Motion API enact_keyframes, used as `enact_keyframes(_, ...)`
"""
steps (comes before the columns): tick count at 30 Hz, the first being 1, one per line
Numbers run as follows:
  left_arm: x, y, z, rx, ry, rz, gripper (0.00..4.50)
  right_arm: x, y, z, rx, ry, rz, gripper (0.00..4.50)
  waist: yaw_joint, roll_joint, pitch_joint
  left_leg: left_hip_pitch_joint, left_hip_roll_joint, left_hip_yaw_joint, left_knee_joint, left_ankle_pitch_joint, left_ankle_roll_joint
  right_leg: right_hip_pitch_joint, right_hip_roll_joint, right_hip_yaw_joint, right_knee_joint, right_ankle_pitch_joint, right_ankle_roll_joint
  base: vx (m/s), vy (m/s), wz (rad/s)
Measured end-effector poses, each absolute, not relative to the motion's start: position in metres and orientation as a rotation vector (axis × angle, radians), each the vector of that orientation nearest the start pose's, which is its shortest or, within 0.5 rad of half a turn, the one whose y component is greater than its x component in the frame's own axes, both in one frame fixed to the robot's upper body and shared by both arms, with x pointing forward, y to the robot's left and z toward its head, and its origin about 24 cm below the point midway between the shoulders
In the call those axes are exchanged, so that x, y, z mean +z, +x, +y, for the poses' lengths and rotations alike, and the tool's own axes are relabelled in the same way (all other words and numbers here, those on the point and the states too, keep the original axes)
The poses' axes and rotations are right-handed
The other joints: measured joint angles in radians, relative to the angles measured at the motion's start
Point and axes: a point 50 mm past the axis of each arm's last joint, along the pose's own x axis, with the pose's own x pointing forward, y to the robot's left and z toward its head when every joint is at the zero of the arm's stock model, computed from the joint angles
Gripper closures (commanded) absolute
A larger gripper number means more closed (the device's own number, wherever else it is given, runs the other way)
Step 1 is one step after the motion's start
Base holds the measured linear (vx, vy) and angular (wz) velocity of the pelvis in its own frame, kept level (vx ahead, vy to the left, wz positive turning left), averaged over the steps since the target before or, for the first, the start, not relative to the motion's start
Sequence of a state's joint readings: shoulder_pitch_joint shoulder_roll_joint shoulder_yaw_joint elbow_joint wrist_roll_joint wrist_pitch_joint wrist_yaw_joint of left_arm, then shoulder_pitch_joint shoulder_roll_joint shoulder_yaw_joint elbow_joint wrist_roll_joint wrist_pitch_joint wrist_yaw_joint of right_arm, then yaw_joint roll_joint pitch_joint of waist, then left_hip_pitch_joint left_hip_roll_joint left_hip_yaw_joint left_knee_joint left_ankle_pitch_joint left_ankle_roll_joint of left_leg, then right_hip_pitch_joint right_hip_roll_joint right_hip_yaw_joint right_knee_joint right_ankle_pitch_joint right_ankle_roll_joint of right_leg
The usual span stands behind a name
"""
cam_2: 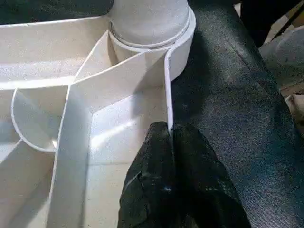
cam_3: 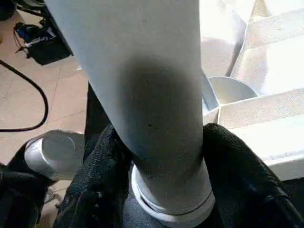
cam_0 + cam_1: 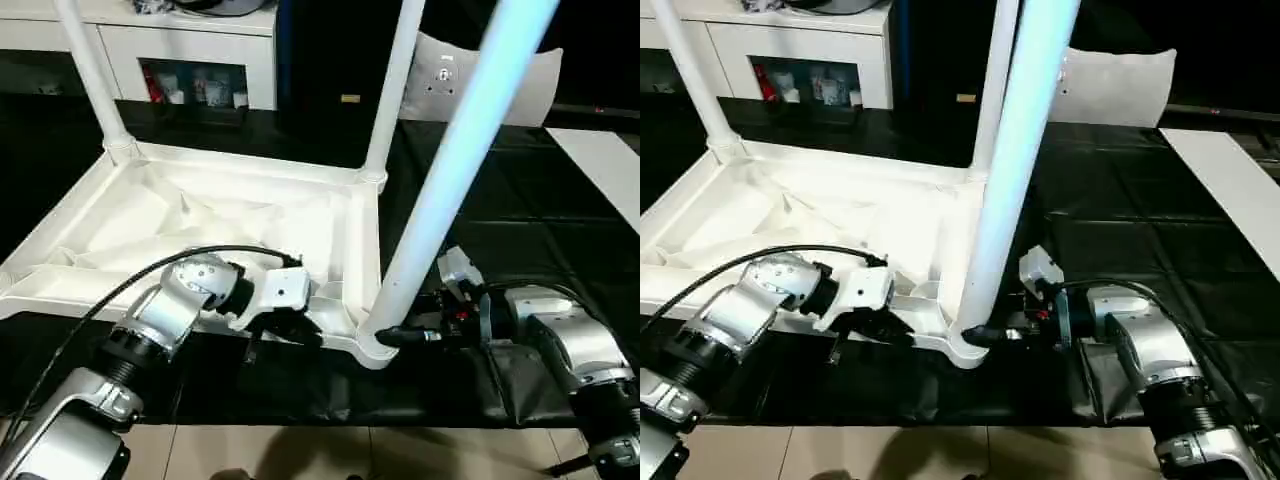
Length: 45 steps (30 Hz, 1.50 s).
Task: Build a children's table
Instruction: Rotate leg to tighten
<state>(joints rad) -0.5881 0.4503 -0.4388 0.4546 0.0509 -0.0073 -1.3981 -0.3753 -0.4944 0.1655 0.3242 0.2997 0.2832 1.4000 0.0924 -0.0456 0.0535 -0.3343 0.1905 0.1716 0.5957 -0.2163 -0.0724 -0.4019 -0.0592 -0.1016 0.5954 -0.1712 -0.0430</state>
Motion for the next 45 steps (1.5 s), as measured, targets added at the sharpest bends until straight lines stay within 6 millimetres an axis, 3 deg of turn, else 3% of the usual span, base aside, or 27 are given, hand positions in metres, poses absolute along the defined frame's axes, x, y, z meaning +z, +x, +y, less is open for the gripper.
enact_keyframes(9,0.062,0.299,0.123,-1.575,0.536,0.493,4.5,0.058,0.275,-0.164,1.359,0.028,0.401,2.53,-0.006,0.0,0.0,0.002,0.0,0.0,0.0,0.0,-0.002,0.0,0.0,0.0,0.001,0.0,0.0,0.0,0.0,0.0)
enact_keyframes(11,0.06,0.304,0.122,-1.467,0.508,0.511,4.5,0.056,0.282,-0.157,1.23,0.04,0.39,2.53,-0.015,0.0,0.0,0.003,0.0,0.0,0.0,0.0,-0.008,0.001,0.0,0.0,0.001,0.001,-0.001,0.0,0.0,0.0)
enact_keyframes(15,0.057,0.314,0.111,-1.27,0.448,0.509,4.5,0.055,0.303,-0.145,0.949,0.049,0.368,2.55,-0.06,-0.001,0.0,0.002,0.0,0.0,0.002,0.002,-0.01,0.001,0.0,0.0,-0.001,0.001,0.0,-0.013,0.001,-0.02)
enact_keyframes(18,0.055,0.32,0.1,-1.14,0.397,0.504,4.5,0.055,0.317,-0.132,0.765,0.055,0.351,2.58,-0.075,-0.002,0.0,0.002,0.0,0.0,0.003,0.002,-0.01,-0.001,0.0,-0.001,-0.001,0.001,0.0,0.0,0.0,0.0)
enact_keyframes(22,0.054,0.327,0.088,-1.015,0.375,0.486,4.5,0.055,0.332,-0.118,0.593,0.042,0.326,2.58,-0.076,-0.002,0.0,0.001,0.0,0.0,0.001,0.002,-0.01,-0.001,0.001,-0.001,0.0,0.002,0.0,0.0,0.0,0.0)
enact_keyframes(24,0.054,0.328,0.083,-0.991,0.371,0.475,4.5,0.056,0.335,-0.117,0.554,0.059,0.318,2.05,-0.073,-0.002,0.0,0.0,0.0,0.0,0.001,0.0,-0.008,-0.001,0.0,-0.001,0.0,0.002,0.0,0.0,0.0,0.0)
enact_keyframes(27,0.056,0.329,0.08,-0.998,0.377,0.47,4.5,0.056,0.334,-0.119,0.547,0.126,0.303,1.85,-0.065,-0.001,0.0,-0.001,0.0,0.0,0.0,0.001,-0.003,-0.002,0.0,0.0,0.0,0.002,-0.001,0.0,0.0,0.0)
enact_keyframes(37,0.059,0.325,0.09,-1.131,0.463,0.432,4.5,0.056,0.315,-0.147,0.787,0.007,0.294,0.91,-0.047,0.001,0.0,-0.005,0.0,0.0,0.0,-0.001,0.001,-0.004,0.0,0.0,0.0,0.004,-0.007,0.0,0.0,0.0)
enact_keyframes(40,0.058,0.32,0.101,-1.218,0.496,0.434,4.5,0.059,0.304,-0.164,0.924,-0.082,0.313,0.91,-0.035,0.001,0.0,-0.004,0.0,0.0,0.001,-0.001,0.001,-0.003,0.0,0.0,0.0,0.001,-0.001,0.0,0.0,0.0)
enact_keyframes(45,0.061,0.314,0.117,-1.358,0.572,0.428,4.5,0.064,0.294,-0.173,1.135,-0.139,0.339,1.06,-0.029,0.001,0.0,-0.003,0.001,0.0,0.002,-0.001,0.001,-0.002,0.0,0.0,0.0,0.001,-0.001,0.0,0.0,0.0)
